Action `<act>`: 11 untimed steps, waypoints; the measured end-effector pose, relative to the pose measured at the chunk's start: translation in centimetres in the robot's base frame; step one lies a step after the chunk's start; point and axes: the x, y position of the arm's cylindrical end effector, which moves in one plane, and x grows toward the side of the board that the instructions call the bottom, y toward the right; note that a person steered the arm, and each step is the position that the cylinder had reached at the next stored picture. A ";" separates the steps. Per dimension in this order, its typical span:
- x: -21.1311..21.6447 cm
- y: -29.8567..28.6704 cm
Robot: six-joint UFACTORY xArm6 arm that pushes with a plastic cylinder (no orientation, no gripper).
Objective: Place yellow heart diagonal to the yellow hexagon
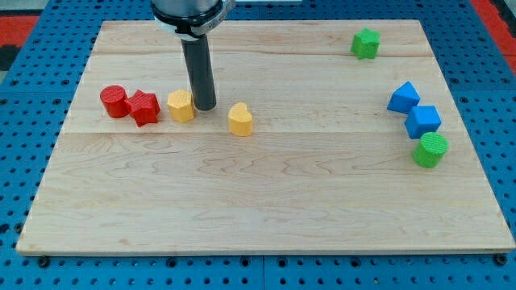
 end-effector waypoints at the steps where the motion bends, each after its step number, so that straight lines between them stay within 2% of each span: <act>1: -3.4 0.5; 2: -2.7 -3.4; 3: 0.1 -4.3; 4: -0.8 -3.6; 5: -2.7 1.6; 6: -0.3 4.0; 7: 2.1 4.0; 8: 1.5 4.7; 9: 3.9 3.3; 10: 1.1 2.4; 11: -4.5 3.4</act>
